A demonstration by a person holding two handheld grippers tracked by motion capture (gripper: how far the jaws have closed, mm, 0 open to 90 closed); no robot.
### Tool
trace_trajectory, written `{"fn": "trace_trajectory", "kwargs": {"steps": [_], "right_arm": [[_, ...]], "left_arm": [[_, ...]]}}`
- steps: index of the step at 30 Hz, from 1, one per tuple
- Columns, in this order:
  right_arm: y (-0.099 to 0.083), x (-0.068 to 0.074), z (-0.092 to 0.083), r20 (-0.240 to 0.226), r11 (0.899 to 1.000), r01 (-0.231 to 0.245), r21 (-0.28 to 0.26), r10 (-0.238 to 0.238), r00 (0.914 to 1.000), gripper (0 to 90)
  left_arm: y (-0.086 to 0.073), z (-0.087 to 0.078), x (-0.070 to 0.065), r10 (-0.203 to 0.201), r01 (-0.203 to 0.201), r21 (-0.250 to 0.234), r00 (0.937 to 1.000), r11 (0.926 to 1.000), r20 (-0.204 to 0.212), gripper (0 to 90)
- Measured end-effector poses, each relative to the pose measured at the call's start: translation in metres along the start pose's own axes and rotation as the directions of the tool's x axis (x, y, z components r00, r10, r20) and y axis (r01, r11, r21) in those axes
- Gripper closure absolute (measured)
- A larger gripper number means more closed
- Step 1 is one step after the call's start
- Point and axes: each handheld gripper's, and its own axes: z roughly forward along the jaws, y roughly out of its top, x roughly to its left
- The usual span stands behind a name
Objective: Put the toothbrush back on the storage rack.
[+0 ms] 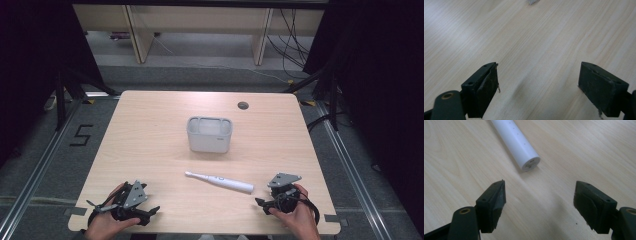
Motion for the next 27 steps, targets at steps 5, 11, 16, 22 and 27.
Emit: {"fn": "trace_trajectory", "kwargs": {"steps": [5, 11, 16, 22, 27], "right_arm": [[0.005, 0.002, 0.0, -0.01, 1.0, 0.015, 0.006, -0.015, 0.9998, 27.6], [0.011, 0.003, -0.002, -0.017, 0.999, 0.018, 0.033, -0.017, 0.9997, 28.3], [0.018, 0.008, -0.001, -0.019, 0.999, 0.01, 0.041, -0.009, 0.9998, 29.5], [0.034, 0.009, 0.001, -0.034, 0.998, 0.028, 0.06, -0.026, 0.9991, 30.4], [0.05, 0.008, 0.003, -0.041, 0.992, 0.091, 0.084, -0.087, 0.9953, 32.8]], "left_arm": [[0.0, 0.0, 0.001, 0.015, -0.015, 0.006, 0.9999, 0.9999, -0.005, 15.7], [0.0, 0.0, 0.001, 0.013, -0.013, 0.01, 0.9999, 0.9999, -0.005, 15.7], [-0.001, 0.001, 0.001, 0.01, -0.01, 0.004, 0.9999, 0.9999, -0.004, 15.7], [-0.001, 0.0, 0.002, 0.022, -0.022, 0.013, 0.9998, 0.9997, -0.005, 15.7], [-0.001, 0.0, 0.002, 0.017, -0.017, 0.009, 0.9998, 0.9998, -0.006, 15.7]]}}
